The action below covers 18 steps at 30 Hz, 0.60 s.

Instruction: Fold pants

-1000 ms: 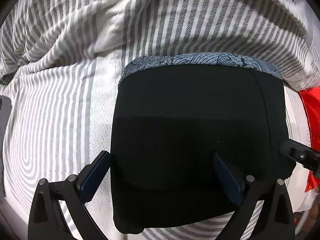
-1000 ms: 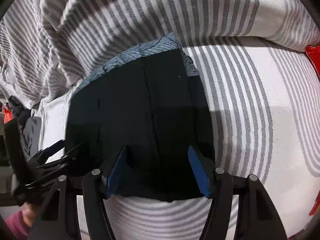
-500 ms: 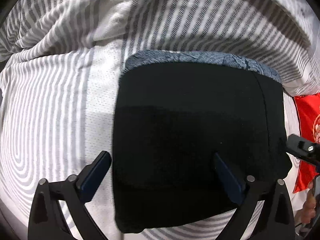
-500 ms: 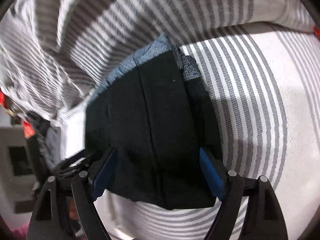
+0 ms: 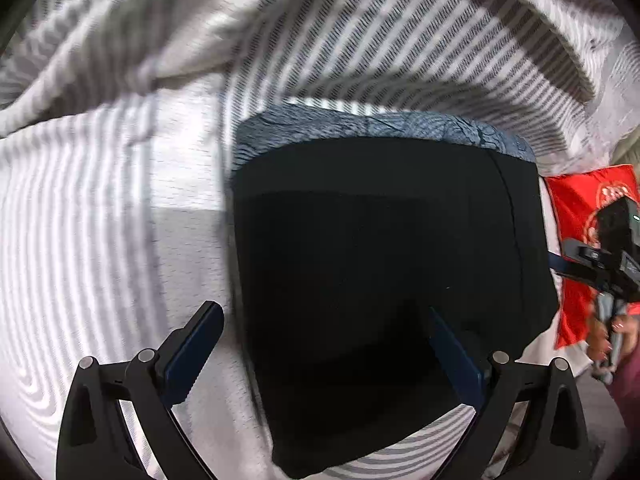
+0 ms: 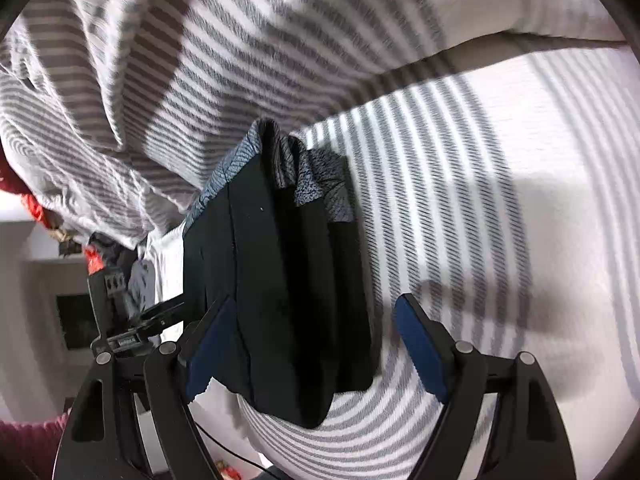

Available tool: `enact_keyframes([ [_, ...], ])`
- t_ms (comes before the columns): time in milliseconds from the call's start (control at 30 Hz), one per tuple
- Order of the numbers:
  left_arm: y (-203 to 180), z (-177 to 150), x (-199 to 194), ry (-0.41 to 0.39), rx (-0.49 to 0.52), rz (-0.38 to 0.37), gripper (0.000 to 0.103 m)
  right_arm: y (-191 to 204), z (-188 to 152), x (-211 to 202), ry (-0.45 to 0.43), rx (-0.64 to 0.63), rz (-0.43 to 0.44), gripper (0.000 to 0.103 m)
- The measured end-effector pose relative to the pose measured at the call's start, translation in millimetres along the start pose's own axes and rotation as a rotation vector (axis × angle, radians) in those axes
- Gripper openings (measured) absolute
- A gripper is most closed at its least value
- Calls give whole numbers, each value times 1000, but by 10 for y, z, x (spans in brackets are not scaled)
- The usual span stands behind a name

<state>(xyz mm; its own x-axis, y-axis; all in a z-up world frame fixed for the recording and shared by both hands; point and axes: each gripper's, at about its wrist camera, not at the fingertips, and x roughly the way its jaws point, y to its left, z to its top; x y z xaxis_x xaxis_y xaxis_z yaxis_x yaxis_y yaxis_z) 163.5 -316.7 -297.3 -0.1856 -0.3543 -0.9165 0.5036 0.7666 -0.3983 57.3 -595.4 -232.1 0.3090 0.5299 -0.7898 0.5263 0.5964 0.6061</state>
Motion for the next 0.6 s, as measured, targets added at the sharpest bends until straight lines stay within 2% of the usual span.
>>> enact_keyframes([
  [67,4,47,68,20,6,-24,101,-4,37,121,31,-20,14,85],
  [167,-2,100,148,40,21,-14,101,-1,115,293,76,-59,43,85],
  [333,-28,137,277,60,-2,-45,102,-11,173,430,126,-88,99,85],
  [500,-72,175,380,48,-41,-52,102,26,187,543,145,-60,80,84],
  [533,-101,159,376,37,-39,-45,100,55,176,549,143,-49,72,82],
  [567,-158,148,358,15,-30,-32,95,74,160,532,136,-37,64,79],
  [600,-221,128,328,-7,-21,-19,92,109,141,525,127,-31,59,69],
])
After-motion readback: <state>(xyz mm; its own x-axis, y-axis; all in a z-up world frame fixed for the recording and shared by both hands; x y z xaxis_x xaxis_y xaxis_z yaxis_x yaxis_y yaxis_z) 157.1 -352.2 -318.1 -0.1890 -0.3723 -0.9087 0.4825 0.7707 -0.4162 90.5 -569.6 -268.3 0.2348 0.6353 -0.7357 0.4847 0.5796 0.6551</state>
